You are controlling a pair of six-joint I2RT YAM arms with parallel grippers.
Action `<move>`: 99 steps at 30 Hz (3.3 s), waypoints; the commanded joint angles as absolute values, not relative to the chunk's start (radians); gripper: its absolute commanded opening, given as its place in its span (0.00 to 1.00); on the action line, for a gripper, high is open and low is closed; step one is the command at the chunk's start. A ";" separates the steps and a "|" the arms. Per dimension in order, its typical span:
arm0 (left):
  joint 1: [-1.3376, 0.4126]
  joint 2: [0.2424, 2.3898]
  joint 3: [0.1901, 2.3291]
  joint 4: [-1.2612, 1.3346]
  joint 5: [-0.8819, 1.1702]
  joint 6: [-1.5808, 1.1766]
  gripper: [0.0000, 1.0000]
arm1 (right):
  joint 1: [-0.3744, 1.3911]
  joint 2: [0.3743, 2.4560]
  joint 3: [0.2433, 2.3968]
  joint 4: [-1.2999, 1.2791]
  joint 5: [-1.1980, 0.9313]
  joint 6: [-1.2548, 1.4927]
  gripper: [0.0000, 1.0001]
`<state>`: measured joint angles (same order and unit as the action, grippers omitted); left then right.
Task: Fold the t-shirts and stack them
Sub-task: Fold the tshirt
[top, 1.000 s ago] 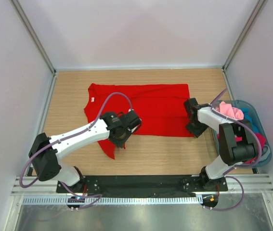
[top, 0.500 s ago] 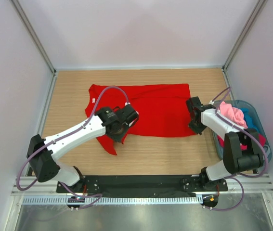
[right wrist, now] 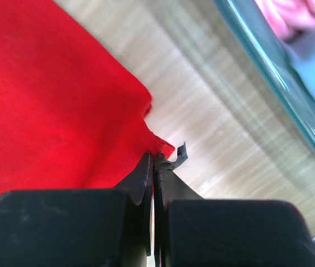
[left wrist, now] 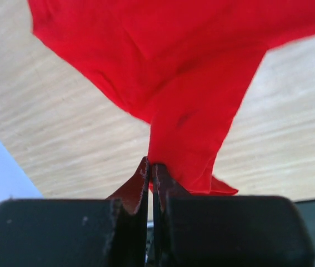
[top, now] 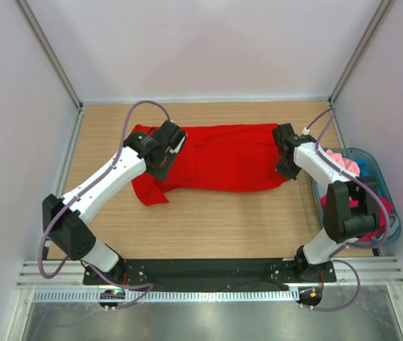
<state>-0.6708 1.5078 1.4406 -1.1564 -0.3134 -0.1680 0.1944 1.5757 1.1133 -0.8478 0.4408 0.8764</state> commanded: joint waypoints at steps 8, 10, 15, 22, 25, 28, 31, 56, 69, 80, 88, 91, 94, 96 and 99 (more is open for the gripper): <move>-0.531 1.730 1.660 -1.045 -0.354 -0.015 0.00 | 0.187 1.755 1.425 -0.897 0.509 0.761 0.01; -0.502 1.776 1.710 -1.031 -0.342 -0.015 0.00 | 0.184 1.785 1.468 -0.905 0.514 0.744 0.01; -0.439 1.870 1.805 -1.008 -0.354 -0.009 0.00 | 0.163 1.885 1.574 -0.930 0.525 0.727 0.01; -0.416 2.032 1.962 -0.947 -0.373 -0.005 0.00 | 0.130 1.982 1.670 -0.910 0.502 0.693 0.01; -0.411 2.088 2.015 -0.911 -0.373 -0.005 0.00 | 0.126 2.016 1.713 -0.919 0.499 0.693 0.01; -0.399 2.154 2.089 -0.919 -0.382 -0.005 0.00 | 0.117 2.049 1.735 -0.925 0.494 0.693 0.01; -0.382 2.186 2.114 -0.917 -0.382 -0.006 0.00 | 0.101 2.068 1.746 -0.927 0.482 0.692 0.01; -0.338 2.350 2.235 -0.808 -0.422 -0.011 0.00 | 0.083 2.221 1.983 -0.936 0.416 0.628 0.22; -0.315 2.273 2.220 -0.905 -0.494 -0.081 0.21 | 0.086 2.063 1.861 -1.054 0.298 0.589 0.38; -0.268 2.004 1.901 -1.025 -0.348 -0.282 0.39 | 0.086 1.977 1.681 -1.025 0.296 0.630 0.43; -0.210 1.728 1.468 -0.905 -0.072 -0.411 0.44 | 0.083 1.983 1.603 -0.924 0.295 0.606 0.45; -0.210 1.707 1.370 -0.865 -0.020 -0.454 0.45 | 0.080 1.991 1.601 -0.902 0.302 0.595 0.44; -0.210 1.706 1.318 -0.832 -0.005 -0.485 0.45 | 0.072 1.993 1.594 -0.885 0.310 0.583 0.45; -0.210 1.701 1.283 -0.776 -0.011 -0.491 0.47 | 0.074 1.990 1.583 -0.867 0.317 0.569 0.45; -0.209 1.721 1.284 -0.721 -0.070 -0.486 0.48 | 0.072 1.997 1.563 -0.833 0.314 0.555 0.45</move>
<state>-0.2092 1.7325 1.2701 -0.8452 -0.0502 -0.4625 0.0765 2.0209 1.5772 -0.8860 0.2966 0.5838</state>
